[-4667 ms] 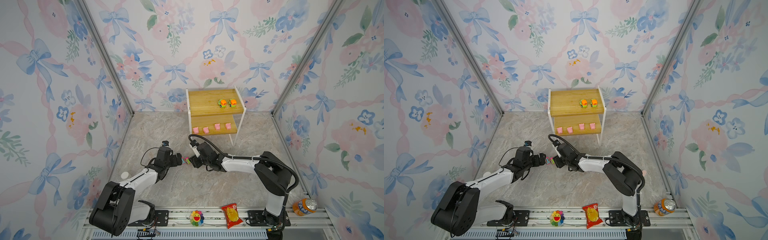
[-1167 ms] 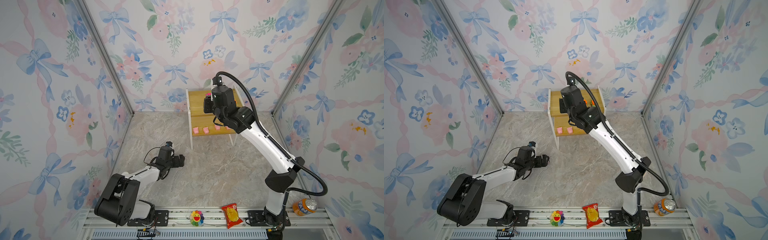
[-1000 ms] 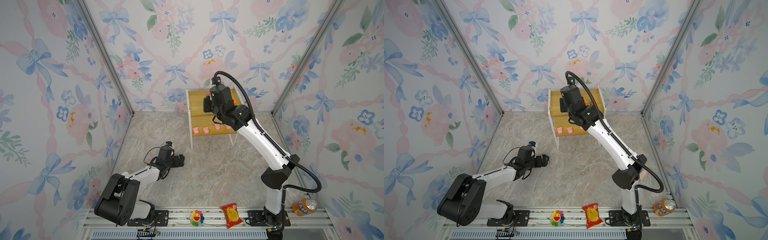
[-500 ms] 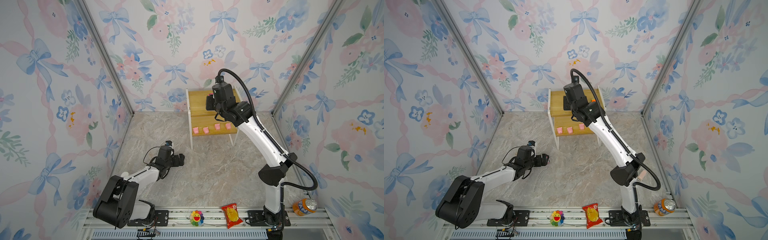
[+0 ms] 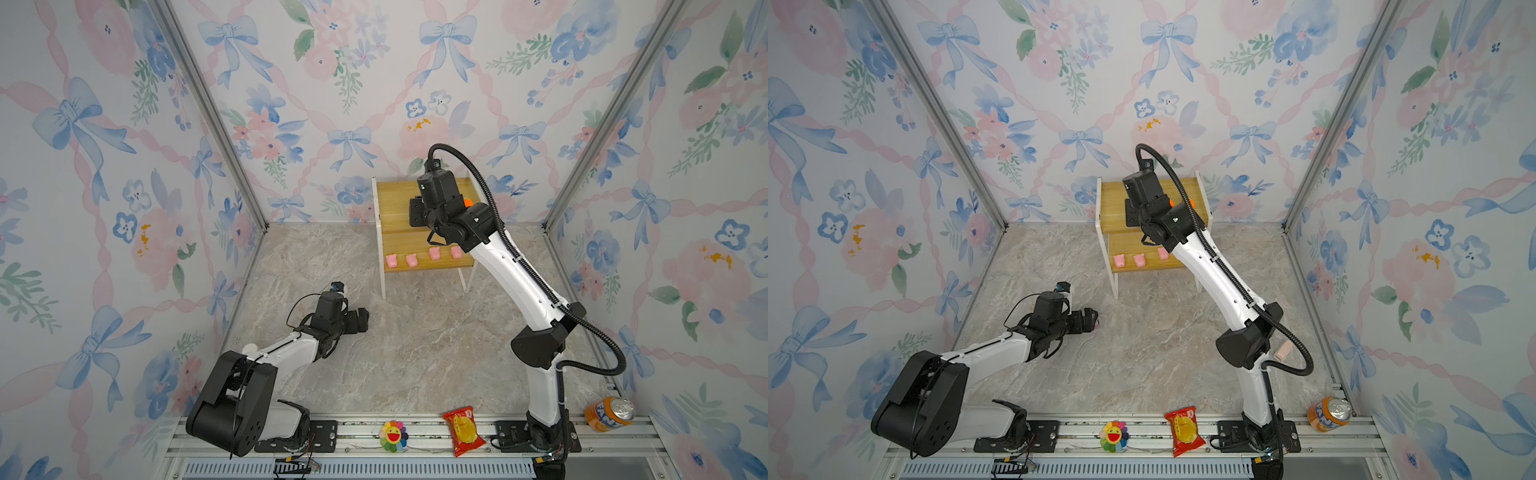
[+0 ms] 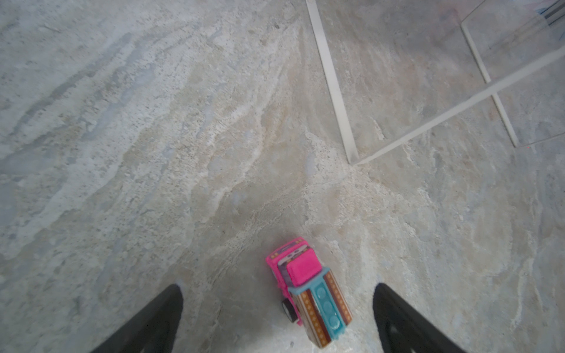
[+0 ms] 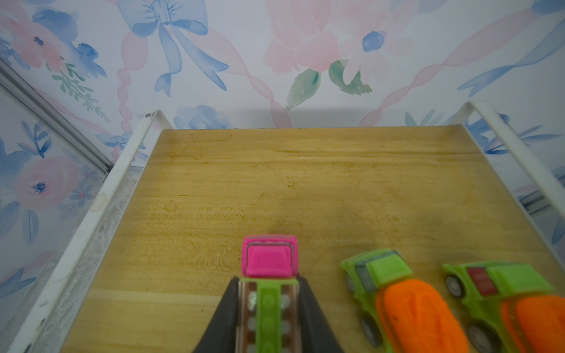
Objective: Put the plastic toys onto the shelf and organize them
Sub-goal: 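Lower the pink-and-green truck onto the top shelf beside the mixer trucks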
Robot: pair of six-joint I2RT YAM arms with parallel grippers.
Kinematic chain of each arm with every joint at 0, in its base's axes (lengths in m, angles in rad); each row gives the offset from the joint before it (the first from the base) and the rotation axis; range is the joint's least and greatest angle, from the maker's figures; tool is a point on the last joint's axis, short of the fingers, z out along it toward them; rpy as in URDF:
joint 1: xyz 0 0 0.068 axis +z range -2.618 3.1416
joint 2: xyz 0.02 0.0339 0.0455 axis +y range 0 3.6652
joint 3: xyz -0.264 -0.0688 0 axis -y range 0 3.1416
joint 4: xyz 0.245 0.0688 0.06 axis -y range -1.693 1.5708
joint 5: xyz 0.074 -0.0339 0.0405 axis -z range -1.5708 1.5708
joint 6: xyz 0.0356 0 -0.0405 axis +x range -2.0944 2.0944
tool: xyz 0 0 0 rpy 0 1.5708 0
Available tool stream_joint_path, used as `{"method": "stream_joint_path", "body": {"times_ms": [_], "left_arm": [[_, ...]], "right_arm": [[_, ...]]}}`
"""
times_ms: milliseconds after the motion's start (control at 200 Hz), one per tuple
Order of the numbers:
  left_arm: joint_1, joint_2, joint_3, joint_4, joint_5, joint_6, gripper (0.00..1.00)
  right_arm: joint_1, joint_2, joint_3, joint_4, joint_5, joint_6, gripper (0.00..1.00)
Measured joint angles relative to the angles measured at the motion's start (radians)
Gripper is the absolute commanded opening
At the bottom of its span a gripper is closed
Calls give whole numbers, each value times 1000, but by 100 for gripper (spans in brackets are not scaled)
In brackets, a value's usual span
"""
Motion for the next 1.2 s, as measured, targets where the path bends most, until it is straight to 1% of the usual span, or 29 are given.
{"method": "stream_joint_path", "body": {"times_ms": [560, 680, 795, 1195], "left_arm": [[-1, 0, 0, -8, 0, 0, 98], [-1, 0, 0, -8, -3, 0, 98], [-1, 0, 0, -8, -6, 0, 98], [-1, 0, 8, -8, -7, 0, 98]], "right_arm": [[-10, 27, 11, -4, 0, 0, 29], [-12, 27, 12, -4, 0, 0, 33], [-12, 27, 12, -4, 0, -1, 35], [-12, 27, 12, -3, 0, -1, 37]]}}
